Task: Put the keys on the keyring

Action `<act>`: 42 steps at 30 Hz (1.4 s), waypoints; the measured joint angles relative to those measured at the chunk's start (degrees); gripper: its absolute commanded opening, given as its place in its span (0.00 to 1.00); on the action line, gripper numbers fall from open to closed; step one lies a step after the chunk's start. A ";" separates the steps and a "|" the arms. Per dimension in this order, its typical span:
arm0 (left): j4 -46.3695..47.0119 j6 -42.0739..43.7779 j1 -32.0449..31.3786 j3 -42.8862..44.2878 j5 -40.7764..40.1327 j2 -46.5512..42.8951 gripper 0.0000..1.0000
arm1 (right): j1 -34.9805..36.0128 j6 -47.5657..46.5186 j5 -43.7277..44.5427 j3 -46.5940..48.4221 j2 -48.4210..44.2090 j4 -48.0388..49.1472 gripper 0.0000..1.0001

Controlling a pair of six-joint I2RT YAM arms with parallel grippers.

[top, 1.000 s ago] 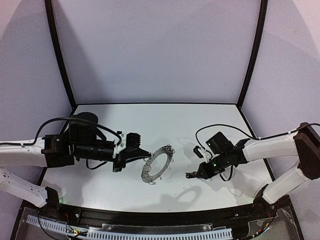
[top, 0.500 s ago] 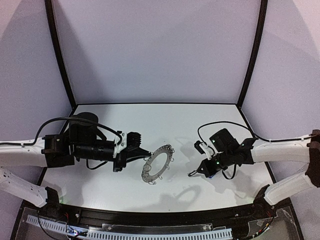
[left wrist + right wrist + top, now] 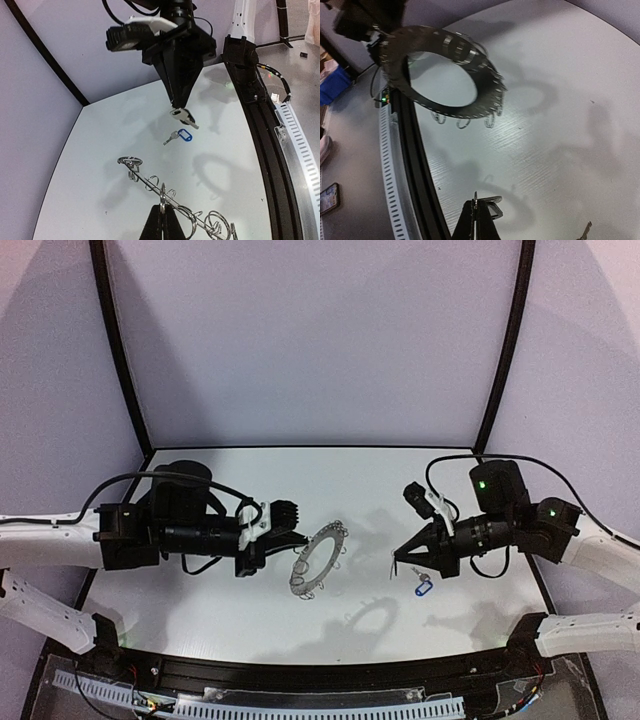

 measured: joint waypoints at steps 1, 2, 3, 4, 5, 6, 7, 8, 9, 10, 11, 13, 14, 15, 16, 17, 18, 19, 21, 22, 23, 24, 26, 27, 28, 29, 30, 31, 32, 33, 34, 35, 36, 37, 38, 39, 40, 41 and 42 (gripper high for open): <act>-0.35 0.35 0.00 0.35 -0.13 0.26 0.01 | 0.11 -1.03 -2.49 1.07 -0.24 -0.83 0.00; -0.63 0.63 0.00 0.55 -0.15 0.39 0.01 | 0.17 -1.75 -4.26 1.95 -0.17 -1.25 0.00; -0.74 0.79 0.02 0.61 -0.20 0.46 0.01 | 0.20 -2.21 -5.66 2.78 0.00 -1.77 0.00; -1.07 1.22 0.02 0.68 -0.02 0.50 0.01 | 0.24 -3.19 -8.02 4.50 0.52 -2.97 0.00; -1.27 1.66 0.02 0.68 0.11 0.55 0.01 | 0.46 -3.96 -9.42 5.70 0.98 -3.48 0.00; -1.44 2.01 0.00 0.70 0.35 0.57 0.01 | 0.57 -4.26 -10.23 6.54 1.33 -3.85 0.00; -1.88 2.51 0.02 0.85 0.76 0.72 0.01 | 1.05 -5.18 -11.23 8.07 2.08 -4.52 0.00; -2.78 3.15 0.02 1.33 1.38 1.05 0.01 | 2.10 -6.38 -12.37 10.29 3.34 -5.46 0.00; -3.72 3.56 0.02 1.95 1.86 1.49 0.01 | 2.95 -7.26 -12.83 11.76 4.28 -5.90 0.00; -4.24 3.76 0.00 2.45 2.16 1.79 0.01 | 3.67 -8.09 -13.14 13.07 5.14 -6.62 0.00; -5.18 4.33 0.02 3.56 2.89 2.56 0.01 | 4.74 -9.20 -13.18 15.10 6.60 -7.58 0.00; -6.05 4.90 0.00 4.46 3.41 3.21 0.01 | 6.08 -10.75 -13.09 17.70 8.66 -8.76 0.00; -7.28 5.62 0.02 5.62 4.37 4.13 0.01 | 7.23 -12.20 -12.76 20.02 10.71 -9.55 0.00; -7.50 5.84 0.00 5.73 4.59 4.28 0.01 | 7.98 -13.42 -12.26 21.44 12.13 -10.27 0.00; -7.91 6.16 0.02 5.86 4.87 4.37 0.01 | 8.15 -13.77 -12.22 21.79 12.57 -10.43 0.00; -8.33 6.60 0.02 5.92 5.49 4.46 0.01 | 8.85 -14.84 -11.50 22.77 13.75 -10.93 0.00; -9.03 7.06 0.02 6.05 6.12 4.50 0.01 | 9.35 -15.67 -10.93 23.30 14.51 -11.08 0.00; -9.84 7.69 0.02 6.27 6.95 4.57 0.01 | 10.10 -16.81 -10.29 23.71 15.37 -11.13 0.00; -11.39 8.39 0.00 6.78 8.41 4.63 0.01 | 11.52 -18.88 -9.07 23.96 16.39 -11.21 0.00; -11.69 8.50 0.00 6.88 8.66 4.63 0.01 | 11.89 -19.41 -8.72 23.98 16.61 -11.26 0.00; -12.61 8.61 0.00 7.43 9.18 4.79 0.01 | 12.50 -20.09 -7.96 24.06 16.94 -11.28 0.00; -13.20 8.70 0.00 7.89 9.49 4.94 0.01 | 13.00 -20.68 -7.26 24.17 17.29 -11.26 0.00; -14.86 8.74 0.00 9.49 10.01 5.62 0.01 | 14.19 -22.01 -5.14 24.28 18.01 -10.99 0.00; -15.56 8.74 0.00 10.32 10.29 6.05 0.01 | 14.69 -22.49 -4.26 24.28 18.21 -10.88 0.00; -15.72 8.72 0.00 10.58 10.38 6.23 0.01 | 14.82 -22.64 -3.98 24.26 18.27 -10.86 0.00; -16.59 8.68 0.00 11.69 10.58 6.91 0.01 | 15.67 -23.65 -2.45 24.26 18.38 -10.29 0.00; -16.76 8.68 0.00 11.89 10.62 7.04 0.01 | 15.85 -23.80 -2.14 24.26 18.38 -10.12 0.00; -17.46 8.59 0.00 12.44 10.75 7.54 0.01 | 16.35 -24.70 -1.33 24.26 18.38 -9.40 0.00; -17.92 8.50 0.02 12.72 10.78 7.80 0.01 | 16.59 -25.07 -0.79 24.26 18.38 -9.01 0.00; -18.21 8.41 0.02 12.92 10.80 8.02 0.01 | 16.68 -25.29 -0.50 24.26 18.38 -8.79 0.00; -18.80 8.20 0.02 13.33 10.91 8.52 0.01 | 16.96 -25.77 0.24 24.26 18.38 -8.26 0.00; -19.52 8.04 0.02 13.73 10.95 8.90 0.01 | 17.18 -26.14 0.92 24.26 18.38 -7.69 0.00; -20.22 7.87 0.02 14.16 10.97 9.29 0.01 | 17.33 -26.51 1.31 24.24 18.38 -7.28 0.00; -20.31 7.85 0.02 14.23 10.99 9.35 0.01 | 17.38 -26.58 1.42 24.24 18.38 -7.13 0.00; -21.59 7.63 0.02 14.99 10.99 9.79 0.01 | 17.57 -27.02 2.08 24.20 18.38 -6.49 0.00; -22.51 7.43 0.02 15.82 11.04 10.21 0.01 | 17.75 -27.36 2.43 24.20 18.38 -6.03 0.00; -23.06 7.28 0.02 16.44 11.15 10.51 0.01 | 17.88 -27.65 2.67 24.20 18.38 -5.75 0.00; -23.80 7.08 0.02 17.27 11.28 10.88 0.01 | 18.05 -28.06 2.89 24.20 18.38 -5.51 0.00; -24.00 7.02 0.02 17.51 11.37 10.99 0.01 | 18.12 -28.13 2.95 24.20 18.38 -5.44 0.00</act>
